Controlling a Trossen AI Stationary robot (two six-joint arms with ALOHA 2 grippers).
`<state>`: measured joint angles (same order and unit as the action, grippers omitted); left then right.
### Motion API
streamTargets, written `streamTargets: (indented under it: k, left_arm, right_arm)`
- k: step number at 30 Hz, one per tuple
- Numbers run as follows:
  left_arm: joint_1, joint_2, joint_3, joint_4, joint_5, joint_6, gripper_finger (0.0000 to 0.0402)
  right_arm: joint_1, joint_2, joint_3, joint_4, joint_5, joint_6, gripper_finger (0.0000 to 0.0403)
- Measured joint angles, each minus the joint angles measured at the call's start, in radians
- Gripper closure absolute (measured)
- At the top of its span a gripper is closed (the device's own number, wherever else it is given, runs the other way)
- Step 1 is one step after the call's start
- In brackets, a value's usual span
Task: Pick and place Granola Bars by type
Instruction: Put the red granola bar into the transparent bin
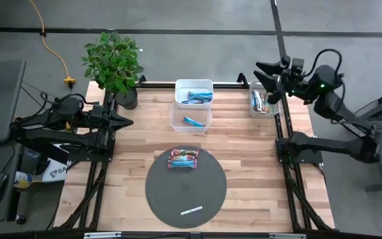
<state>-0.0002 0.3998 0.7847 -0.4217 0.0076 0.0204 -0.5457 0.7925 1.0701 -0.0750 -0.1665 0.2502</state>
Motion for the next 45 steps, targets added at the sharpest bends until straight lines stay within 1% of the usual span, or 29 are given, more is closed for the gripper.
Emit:
streamTargets:
  k: [7, 10, 16, 20, 23, 28, 34, 37, 40, 42, 45]
  left_arm:
    - [0.0, 0.0, 0.0, 0.0, 0.0, 0.0, 0.0401]
    - [0.0, 0.0, 0.0, 0.0, 0.0, 0.0, 0.0401]
    - [0.0, 0.0, 0.0, 0.0, 0.0, 0.0, 0.0401]
    - [0.0, 0.0, 0.0, 0.0, 0.0, 0.0, 0.0401]
    - [0.0, 0.0, 0.0, 0.0, 0.0, 0.0, 0.0401]
    - [0.0, 0.0, 0.0, 0.0, 0.0, 0.0, 0.0401]
    - [0.0, 0.0, 0.0, 0.0, 0.0, 0.0, 0.0401]
    - [0.0, 0.0, 0.0, 0.0, 0.0, 0.0, 0.0401]
    - [0.0, 0.0, 0.0, 0.0, 0.0, 0.0, 0.0401]
    - [0.0, 0.0, 0.0, 0.0, 0.0, 0.0, 0.0401]
    - [0.0, 0.0, 0.0, 0.0, 0.0, 0.0, 0.0401]
  right_arm:
    - [0.189, 0.144, 0.253, -0.07, -0.016, -0.084, 0.0206]
    - [0.267, 0.212, 0.341, -0.102, -0.016, -0.115, 0.0206]
    - [0.414, 0.373, 0.506, -0.226, -0.002, -0.188, 0.0206]
    - [0.498, 0.504, 0.592, -0.332, 0.049, -0.261, 0.0206]
    - [0.538, 0.603, 0.645, -0.434, 0.081, -0.293, 0.0206]
    - [0.577, 0.753, 0.692, -0.554, 0.086, -0.259, 0.0206]
    - [0.616, 0.887, 0.696, -0.591, 0.071, -0.158, 0.0206]
    - [0.632, 0.946, 0.697, -0.601, 0.001, -0.079, 0.0206]
    - [0.649, 1.003, 0.697, -0.616, -0.112, 0.001, 0.0206]
    - [0.659, 1.037, 0.693, -0.619, -0.173, 0.02, 0.0206]
    - [0.676, 1.079, 0.669, -0.614, -0.203, 0.015, 0.0206]
